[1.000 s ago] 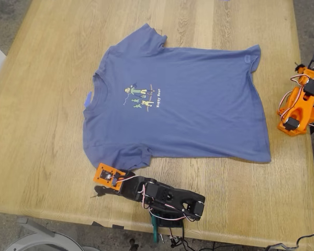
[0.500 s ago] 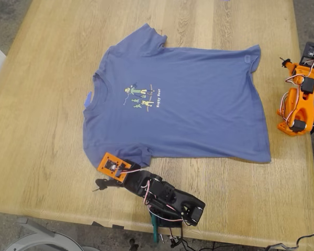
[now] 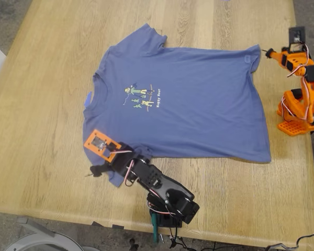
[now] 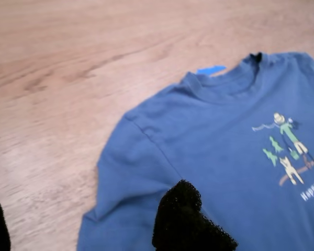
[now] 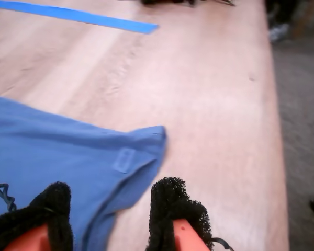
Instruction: Fold a T-shirt
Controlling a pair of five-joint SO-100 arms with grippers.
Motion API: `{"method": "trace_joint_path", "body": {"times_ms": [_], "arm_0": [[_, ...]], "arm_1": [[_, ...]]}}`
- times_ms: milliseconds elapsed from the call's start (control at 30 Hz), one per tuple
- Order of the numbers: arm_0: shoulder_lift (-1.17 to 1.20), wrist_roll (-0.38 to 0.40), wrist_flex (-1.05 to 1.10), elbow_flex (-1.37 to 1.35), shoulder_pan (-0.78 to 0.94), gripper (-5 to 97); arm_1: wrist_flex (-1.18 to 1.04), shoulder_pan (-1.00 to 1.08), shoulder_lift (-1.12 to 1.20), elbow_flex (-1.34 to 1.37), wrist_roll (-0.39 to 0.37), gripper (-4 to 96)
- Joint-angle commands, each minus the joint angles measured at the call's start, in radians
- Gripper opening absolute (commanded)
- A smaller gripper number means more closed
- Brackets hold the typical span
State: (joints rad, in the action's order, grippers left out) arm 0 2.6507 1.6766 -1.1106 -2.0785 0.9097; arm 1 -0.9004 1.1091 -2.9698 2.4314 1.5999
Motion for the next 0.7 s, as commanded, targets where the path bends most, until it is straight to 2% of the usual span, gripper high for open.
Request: {"method": "trace_joint_path", "body": {"times_ms": [0,133,333,567,667], "arm_0": [[-0.057,0.015,-0.071,0.195,-0.048,47],[-0.167,0.017,-0.1,0.31,-0.094,47],[-0.35,0.009,-0.1,0.491,-0.152,48],[-0.471,0.003,-0.092,0.56,-0.196,48],[-0.511,-0.002,-0.002,0.529,-0.21,48]], "arm_1": [[-0.049,-0.084,0.097,-0.181,-0.011,23.8],[-0.173,-0.206,0.227,-0.365,-0.014,23.1],[-0.247,-0.385,0.388,-0.526,-0.023,23.7],[-0.202,-0.617,0.52,-0.577,-0.032,23.6],[-0.15,-0.683,0.569,-0.571,-0.029,22.8]]}}
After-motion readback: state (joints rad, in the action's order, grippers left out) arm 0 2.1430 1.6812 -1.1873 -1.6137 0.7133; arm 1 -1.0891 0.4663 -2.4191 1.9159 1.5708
